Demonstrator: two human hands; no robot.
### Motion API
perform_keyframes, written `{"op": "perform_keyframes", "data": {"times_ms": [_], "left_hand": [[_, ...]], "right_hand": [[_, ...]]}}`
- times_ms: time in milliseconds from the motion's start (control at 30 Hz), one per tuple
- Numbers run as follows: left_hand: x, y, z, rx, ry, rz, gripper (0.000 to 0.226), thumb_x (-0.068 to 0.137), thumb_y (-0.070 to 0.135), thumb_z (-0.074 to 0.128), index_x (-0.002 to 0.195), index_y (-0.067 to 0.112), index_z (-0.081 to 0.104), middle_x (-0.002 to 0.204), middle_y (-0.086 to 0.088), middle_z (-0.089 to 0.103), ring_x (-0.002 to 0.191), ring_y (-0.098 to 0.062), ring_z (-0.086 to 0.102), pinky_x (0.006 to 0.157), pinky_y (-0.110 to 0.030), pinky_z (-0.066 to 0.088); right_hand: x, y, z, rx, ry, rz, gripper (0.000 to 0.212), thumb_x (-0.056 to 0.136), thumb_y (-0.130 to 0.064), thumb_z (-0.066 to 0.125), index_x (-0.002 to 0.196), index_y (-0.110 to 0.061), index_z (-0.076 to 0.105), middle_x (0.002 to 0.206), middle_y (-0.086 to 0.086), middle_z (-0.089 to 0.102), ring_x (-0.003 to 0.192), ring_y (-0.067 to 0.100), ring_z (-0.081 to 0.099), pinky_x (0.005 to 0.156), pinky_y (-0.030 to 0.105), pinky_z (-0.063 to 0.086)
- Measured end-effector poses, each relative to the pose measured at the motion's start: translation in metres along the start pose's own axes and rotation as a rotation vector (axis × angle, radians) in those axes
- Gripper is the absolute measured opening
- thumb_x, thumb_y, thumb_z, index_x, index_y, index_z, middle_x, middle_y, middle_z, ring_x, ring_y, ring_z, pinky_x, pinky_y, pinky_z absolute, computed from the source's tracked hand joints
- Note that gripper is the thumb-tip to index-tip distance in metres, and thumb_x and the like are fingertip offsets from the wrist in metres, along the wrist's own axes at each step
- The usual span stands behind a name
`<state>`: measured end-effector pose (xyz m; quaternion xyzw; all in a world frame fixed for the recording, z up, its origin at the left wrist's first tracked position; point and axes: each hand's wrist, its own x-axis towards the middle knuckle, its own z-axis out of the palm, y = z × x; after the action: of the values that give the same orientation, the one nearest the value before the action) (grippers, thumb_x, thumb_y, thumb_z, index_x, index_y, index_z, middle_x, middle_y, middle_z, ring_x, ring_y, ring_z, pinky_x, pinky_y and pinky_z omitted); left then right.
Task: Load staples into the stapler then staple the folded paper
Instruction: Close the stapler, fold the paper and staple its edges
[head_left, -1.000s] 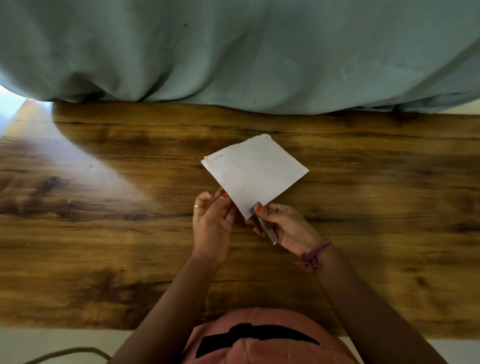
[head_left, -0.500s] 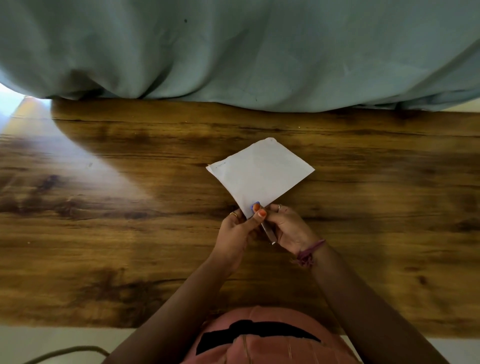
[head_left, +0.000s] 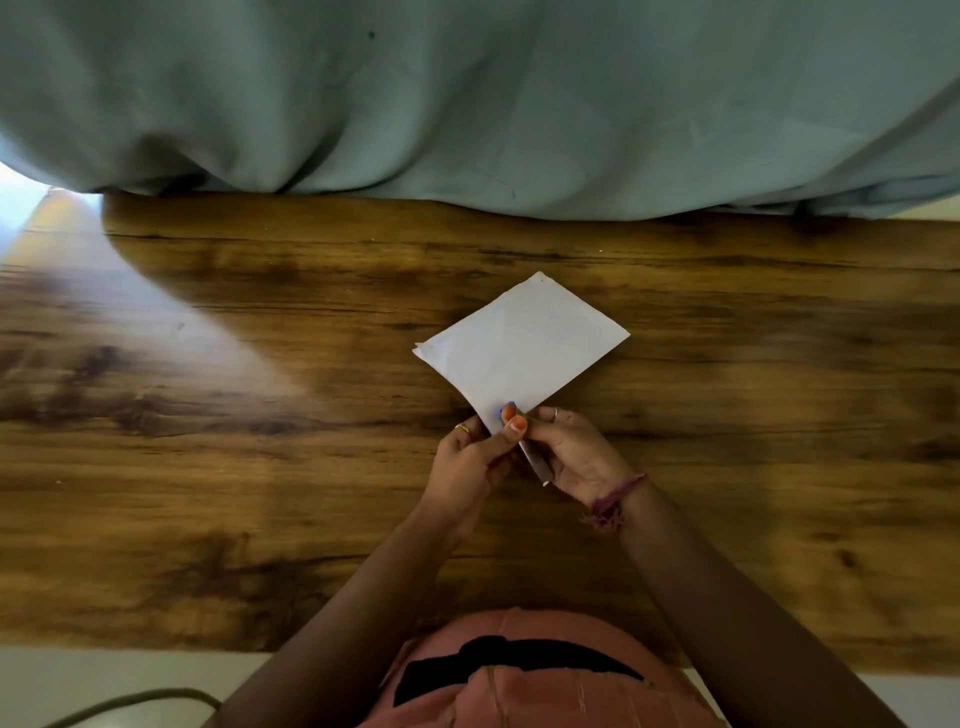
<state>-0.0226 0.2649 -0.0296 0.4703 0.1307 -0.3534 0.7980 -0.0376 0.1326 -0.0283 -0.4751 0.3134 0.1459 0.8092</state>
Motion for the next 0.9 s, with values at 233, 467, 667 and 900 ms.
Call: {"op": "perform_keyframes", "data": {"times_ms": [233, 467, 667, 900], "left_hand": [[0.004, 0.019, -0.017, -0.044, -0.089, -0.089, 0.044, 0.09, 0.038, 0.059, 0.12, 0.007, 0.062, 0.112, -0.014, 0.069, 0.091, -0.021, 0.068, 0.081, -0.034, 0.057], [0.011, 0.021, -0.014, -0.123, 0.075, -0.061, 0.019, 0.094, 0.017, 0.057, 0.107, 0.004, 0.064, 0.098, -0.011, 0.074, 0.09, -0.022, 0.071, 0.067, -0.031, 0.059], [0.013, 0.024, -0.021, -0.142, 0.126, -0.055, 0.014, 0.091, 0.013, 0.061, 0.102, 0.005, 0.066, 0.103, -0.011, 0.073, 0.098, -0.023, 0.07, 0.069, -0.03, 0.058], [0.013, 0.028, -0.027, -0.008, 0.048, -0.023, 0.013, 0.09, 0.007, 0.06, 0.1, 0.006, 0.069, 0.1, -0.006, 0.075, 0.091, -0.016, 0.072, 0.068, -0.025, 0.057]], "right_hand": [[-0.005, -0.012, -0.01, 0.001, -0.186, 0.163, 0.037, 0.07, -0.03, 0.075, 0.098, -0.006, 0.069, 0.09, 0.01, 0.073, 0.082, 0.019, 0.071, 0.068, 0.032, 0.059], [-0.005, -0.005, -0.012, 0.051, -0.213, 0.148, 0.038, 0.074, -0.03, 0.072, 0.103, -0.005, 0.067, 0.095, 0.011, 0.072, 0.082, 0.019, 0.07, 0.066, 0.029, 0.057], [-0.005, -0.006, -0.017, 0.097, -0.174, 0.085, 0.036, 0.074, -0.028, 0.071, 0.102, -0.007, 0.066, 0.094, 0.007, 0.073, 0.084, 0.019, 0.07, 0.067, 0.028, 0.057], [-0.004, -0.006, -0.016, 0.113, -0.171, 0.086, 0.029, 0.074, -0.027, 0.071, 0.096, -0.008, 0.069, 0.094, 0.008, 0.073, 0.083, 0.019, 0.07, 0.07, 0.03, 0.057]]}}
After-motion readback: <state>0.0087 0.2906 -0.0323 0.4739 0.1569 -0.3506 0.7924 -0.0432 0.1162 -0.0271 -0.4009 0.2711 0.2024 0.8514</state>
